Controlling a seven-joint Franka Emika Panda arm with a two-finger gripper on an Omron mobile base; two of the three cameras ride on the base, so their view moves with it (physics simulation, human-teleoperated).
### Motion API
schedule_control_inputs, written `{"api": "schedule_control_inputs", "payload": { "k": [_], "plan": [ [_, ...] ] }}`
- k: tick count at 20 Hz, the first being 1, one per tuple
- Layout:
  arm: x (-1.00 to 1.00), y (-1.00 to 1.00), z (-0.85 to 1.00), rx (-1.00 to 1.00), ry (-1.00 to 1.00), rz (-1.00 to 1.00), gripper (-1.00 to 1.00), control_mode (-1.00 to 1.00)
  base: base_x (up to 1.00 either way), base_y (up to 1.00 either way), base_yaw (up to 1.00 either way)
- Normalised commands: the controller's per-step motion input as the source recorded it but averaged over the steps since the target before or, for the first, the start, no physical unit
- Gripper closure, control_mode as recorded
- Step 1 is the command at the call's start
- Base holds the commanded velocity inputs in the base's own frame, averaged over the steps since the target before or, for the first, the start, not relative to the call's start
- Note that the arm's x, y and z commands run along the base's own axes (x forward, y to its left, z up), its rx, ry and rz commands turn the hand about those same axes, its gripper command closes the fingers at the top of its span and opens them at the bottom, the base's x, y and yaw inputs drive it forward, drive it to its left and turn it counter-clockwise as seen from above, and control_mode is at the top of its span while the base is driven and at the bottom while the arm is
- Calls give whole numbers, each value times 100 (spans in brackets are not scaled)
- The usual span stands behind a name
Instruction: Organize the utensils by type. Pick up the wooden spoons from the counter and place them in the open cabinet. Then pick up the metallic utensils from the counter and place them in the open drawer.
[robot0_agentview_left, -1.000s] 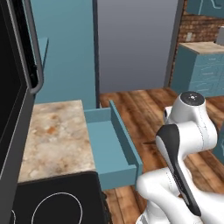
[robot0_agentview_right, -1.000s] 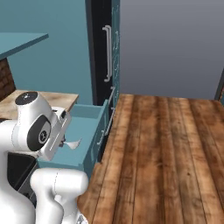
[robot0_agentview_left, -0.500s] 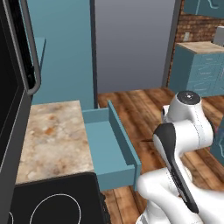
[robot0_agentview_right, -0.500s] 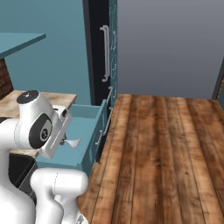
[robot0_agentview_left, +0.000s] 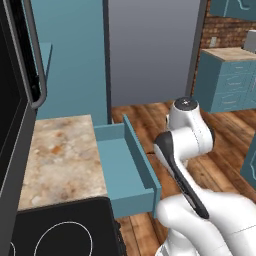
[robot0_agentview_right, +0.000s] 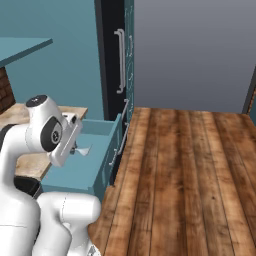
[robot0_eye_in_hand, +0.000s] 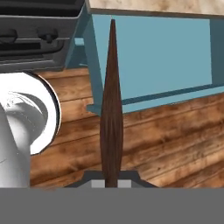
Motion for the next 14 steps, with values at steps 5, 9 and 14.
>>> {"api": "schedule_control_inputs", "payload": {
  "k": [5, 9, 14],
  "plan": [
    [54, 15, -18, -14, 12, 15, 100, -100, 0, 0, 0],
    [42, 1, -14, -4, 3, 25, 100, -100, 0, 0, 0],
    [35, 1, -20, -1, 4, 42, 100, -100, 0, 0, 0]
  ]
}}
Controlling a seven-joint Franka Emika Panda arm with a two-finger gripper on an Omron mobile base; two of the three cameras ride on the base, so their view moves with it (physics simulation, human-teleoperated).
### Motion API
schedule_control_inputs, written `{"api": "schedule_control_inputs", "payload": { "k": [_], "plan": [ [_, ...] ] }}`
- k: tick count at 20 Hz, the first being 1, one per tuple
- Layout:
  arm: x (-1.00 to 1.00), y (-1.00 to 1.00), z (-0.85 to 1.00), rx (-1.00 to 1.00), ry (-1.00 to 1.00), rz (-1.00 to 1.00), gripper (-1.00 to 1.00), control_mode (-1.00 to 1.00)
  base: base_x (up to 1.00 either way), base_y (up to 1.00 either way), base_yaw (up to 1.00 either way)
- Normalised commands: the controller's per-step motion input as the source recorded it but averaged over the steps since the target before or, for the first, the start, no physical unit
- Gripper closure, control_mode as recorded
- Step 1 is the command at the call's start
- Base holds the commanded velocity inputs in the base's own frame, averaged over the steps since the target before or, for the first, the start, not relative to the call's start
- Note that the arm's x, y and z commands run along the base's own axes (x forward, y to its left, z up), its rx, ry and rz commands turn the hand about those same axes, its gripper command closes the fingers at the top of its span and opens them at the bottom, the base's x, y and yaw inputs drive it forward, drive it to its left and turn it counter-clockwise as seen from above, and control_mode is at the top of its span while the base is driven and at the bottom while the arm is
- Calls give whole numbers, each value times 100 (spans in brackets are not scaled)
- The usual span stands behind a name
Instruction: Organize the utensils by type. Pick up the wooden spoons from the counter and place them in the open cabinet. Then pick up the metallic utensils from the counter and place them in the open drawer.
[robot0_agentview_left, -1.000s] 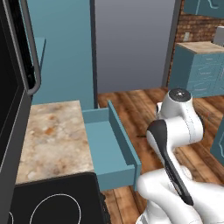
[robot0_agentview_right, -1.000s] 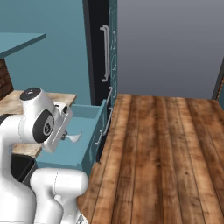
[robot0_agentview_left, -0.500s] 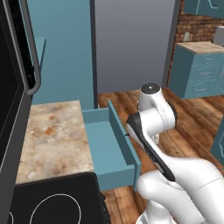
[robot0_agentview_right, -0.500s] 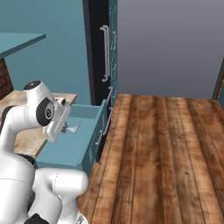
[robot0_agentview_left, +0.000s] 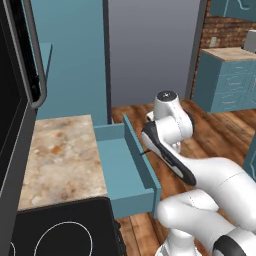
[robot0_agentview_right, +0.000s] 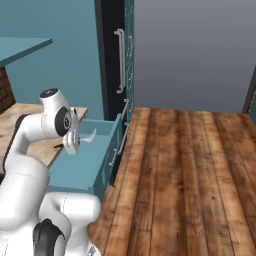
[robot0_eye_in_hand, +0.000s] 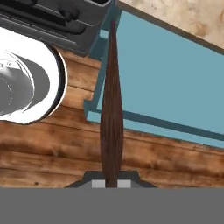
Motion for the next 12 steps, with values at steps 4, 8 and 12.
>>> {"api": "schedule_control_inputs", "payload": {
  "k": [4, 8, 12],
  "plan": [
    [16, 18, -26, -7, 3, 58, 100, -100, 0, 0, 0],
    [2, 38, -33, -7, 0, 47, 100, -100, 0, 0, 0],
    [16, 47, -34, -9, 0, 42, 100, -100, 0, 0, 0]
  ]
}}
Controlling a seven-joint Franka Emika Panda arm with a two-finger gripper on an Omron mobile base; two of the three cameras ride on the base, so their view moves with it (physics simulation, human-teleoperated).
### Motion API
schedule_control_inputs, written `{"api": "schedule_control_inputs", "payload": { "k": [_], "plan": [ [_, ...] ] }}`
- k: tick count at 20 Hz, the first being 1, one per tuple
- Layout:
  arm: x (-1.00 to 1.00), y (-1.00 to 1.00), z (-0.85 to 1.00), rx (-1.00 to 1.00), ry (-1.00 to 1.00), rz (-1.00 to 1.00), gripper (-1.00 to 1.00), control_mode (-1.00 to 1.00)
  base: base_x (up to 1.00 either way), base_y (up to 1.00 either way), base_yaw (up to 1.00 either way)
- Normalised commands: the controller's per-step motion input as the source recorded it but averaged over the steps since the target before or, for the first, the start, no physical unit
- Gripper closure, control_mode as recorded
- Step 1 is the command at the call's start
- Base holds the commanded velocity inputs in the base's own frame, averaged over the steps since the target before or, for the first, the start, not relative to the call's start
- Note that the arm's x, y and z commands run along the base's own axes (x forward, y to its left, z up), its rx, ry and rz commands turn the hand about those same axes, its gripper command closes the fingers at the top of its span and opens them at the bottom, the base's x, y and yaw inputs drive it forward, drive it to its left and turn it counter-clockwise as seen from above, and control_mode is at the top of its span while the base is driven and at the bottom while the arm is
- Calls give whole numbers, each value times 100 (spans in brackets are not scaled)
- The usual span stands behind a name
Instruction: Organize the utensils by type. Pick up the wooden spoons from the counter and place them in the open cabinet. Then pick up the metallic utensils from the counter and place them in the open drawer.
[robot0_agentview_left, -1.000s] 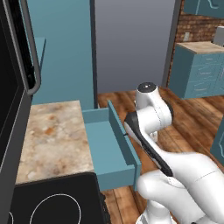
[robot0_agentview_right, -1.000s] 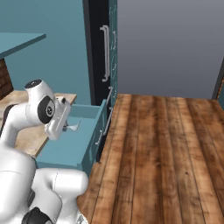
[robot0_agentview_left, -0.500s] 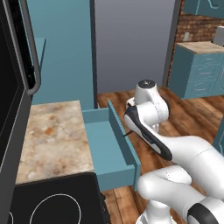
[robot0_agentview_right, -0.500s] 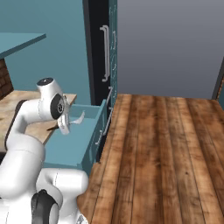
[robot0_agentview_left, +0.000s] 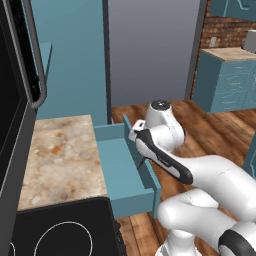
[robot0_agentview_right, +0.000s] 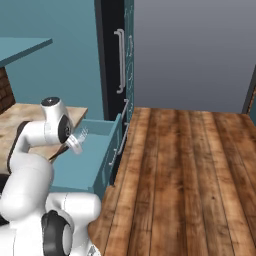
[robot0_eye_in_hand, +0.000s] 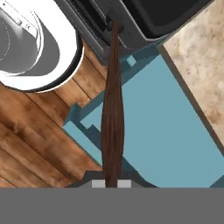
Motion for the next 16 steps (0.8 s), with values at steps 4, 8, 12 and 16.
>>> {"api": "schedule_control_inputs", "payload": {
  "k": [4, 8, 12, 16],
  "plan": [
    [44, 36, -31, -9, 0, 43, 100, -100, 0, 0, 0],
    [65, 28, -19, -11, 8, 37, 100, -100, 0, 0, 0],
    [64, 14, -40, -12, 12, 28, 100, -100, 0, 0, 0],
    [53, 9, -53, -10, 8, 22, 100, -100, 0, 0, 0]
  ]
}}
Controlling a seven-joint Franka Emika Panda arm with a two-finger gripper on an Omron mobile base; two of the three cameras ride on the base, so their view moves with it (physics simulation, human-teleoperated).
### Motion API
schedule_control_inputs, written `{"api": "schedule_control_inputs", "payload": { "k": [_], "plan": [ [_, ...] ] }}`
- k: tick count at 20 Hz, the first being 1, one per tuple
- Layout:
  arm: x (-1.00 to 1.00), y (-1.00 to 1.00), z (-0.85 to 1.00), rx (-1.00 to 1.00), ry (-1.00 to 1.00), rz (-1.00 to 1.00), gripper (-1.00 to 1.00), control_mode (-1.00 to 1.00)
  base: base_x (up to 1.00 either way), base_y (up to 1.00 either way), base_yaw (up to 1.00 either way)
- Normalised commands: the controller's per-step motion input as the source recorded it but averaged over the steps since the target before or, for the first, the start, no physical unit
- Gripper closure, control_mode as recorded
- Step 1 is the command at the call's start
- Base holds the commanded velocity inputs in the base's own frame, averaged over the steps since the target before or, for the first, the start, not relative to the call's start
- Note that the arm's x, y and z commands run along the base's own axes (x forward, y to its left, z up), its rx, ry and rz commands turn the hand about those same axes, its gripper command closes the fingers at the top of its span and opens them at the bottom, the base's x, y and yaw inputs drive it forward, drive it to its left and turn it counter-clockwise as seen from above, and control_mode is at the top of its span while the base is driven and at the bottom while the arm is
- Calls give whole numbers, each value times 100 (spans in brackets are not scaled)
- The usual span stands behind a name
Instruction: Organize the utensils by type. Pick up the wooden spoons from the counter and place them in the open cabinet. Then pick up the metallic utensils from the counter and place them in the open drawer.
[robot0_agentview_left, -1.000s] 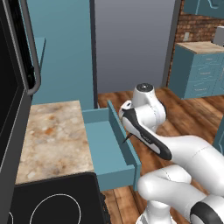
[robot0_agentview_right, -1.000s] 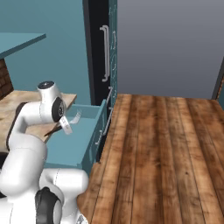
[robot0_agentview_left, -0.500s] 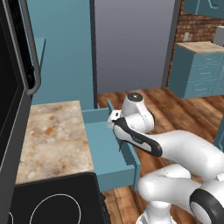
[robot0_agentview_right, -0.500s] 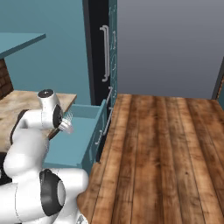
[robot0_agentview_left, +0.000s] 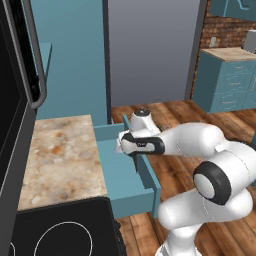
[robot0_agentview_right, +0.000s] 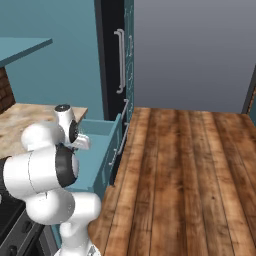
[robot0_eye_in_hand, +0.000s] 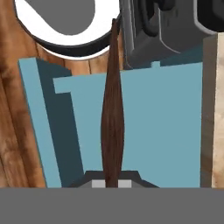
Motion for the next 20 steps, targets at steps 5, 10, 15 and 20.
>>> {"api": "schedule_control_inputs", "payload": {
  "k": [5, 10, 15, 20],
  "plan": [
    [43, 4, -56, -7, 5, 18, 100, -100, 0, 0, 0],
    [19, 0, -68, -1, 6, 13, 100, -100, 0, 0, 0],
    [14, 0, -53, 0, 0, 9, 100, -100, 0, 0, 0],
    [34, 0, -40, 0, 0, 9, 100, -100, 0, 0, 0]
  ]
}}
